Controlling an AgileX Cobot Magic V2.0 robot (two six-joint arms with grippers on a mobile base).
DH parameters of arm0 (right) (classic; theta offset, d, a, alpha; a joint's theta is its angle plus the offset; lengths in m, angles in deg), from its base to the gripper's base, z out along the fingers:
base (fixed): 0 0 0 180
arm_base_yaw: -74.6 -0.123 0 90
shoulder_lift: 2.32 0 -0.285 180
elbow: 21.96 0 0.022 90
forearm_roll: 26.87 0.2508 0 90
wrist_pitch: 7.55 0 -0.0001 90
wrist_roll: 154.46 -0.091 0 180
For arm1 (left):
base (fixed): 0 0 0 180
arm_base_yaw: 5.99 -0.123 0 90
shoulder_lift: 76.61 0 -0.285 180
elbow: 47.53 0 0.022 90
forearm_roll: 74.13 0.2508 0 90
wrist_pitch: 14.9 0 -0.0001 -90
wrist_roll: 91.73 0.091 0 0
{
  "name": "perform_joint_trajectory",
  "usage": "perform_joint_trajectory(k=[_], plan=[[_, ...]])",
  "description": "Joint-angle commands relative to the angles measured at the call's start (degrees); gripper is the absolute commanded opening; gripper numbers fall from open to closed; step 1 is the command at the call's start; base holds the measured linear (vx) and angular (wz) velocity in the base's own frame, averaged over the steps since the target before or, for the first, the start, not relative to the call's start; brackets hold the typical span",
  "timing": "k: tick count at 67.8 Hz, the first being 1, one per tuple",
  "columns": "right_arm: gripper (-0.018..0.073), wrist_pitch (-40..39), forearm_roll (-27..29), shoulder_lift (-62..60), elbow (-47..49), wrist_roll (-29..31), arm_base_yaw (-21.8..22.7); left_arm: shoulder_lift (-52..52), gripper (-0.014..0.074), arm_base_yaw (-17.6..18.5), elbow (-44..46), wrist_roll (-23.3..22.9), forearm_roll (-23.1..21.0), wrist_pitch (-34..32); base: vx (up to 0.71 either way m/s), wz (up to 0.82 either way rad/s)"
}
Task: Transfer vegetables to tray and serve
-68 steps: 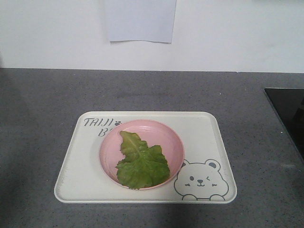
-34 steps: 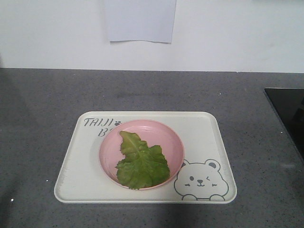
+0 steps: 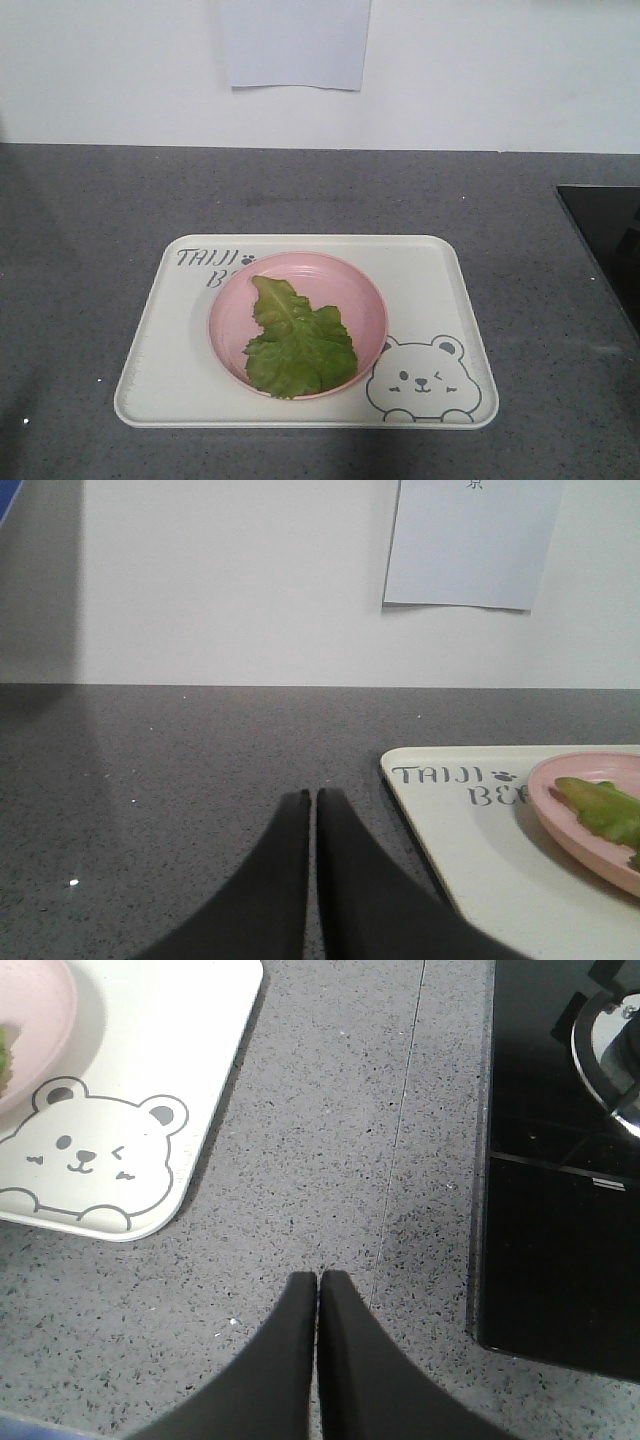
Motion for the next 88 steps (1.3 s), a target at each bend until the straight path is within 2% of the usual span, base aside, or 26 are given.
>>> perform_joint_trajectory(k=[1, 6, 18, 38, 51, 88], plan=[[-0.0010, -3.1, -0.1, 0.4, 1.5, -0.1, 0.1, -0.9, -0.0006, 0.1, -1.6, 0.3, 1.4, -4.8, 0.00, 0.00], [-0.0010, -3.1, -0.1, 0.4, 1.5, -0.1, 0.1, -0.9, -0.0006, 0.1, -1.6, 0.2, 1.3, -4.8, 0.00, 0.00], [-0.0010, -3.1, -0.1, 0.4, 1.5, -0.1, 0.1, -0.9, -0.0006, 0.1, -1.6, 1.3, -2.1, -4.7, 0.00, 0.00], [-0.0010, -3.1, -0.1, 0.4, 1.5, -0.1, 0.1, -0.9, -0.0006, -0.1, -1.6, 2.3, -2.1, -4.9, 0.00, 0.00], [-0.0010, -3.1, -0.1, 0.4, 1.5, -0.1, 0.1, -0.9, -0.0006, -3.4, -1.6, 2.1, -2.4, -4.9, 0.00, 0.00], [-0.0010, -3.1, -0.1, 0.4, 1.5, -0.1, 0.1, -0.8, -0.0006, -3.2, -1.6, 2.1, -2.2, -4.4, 0.00, 0.00]])
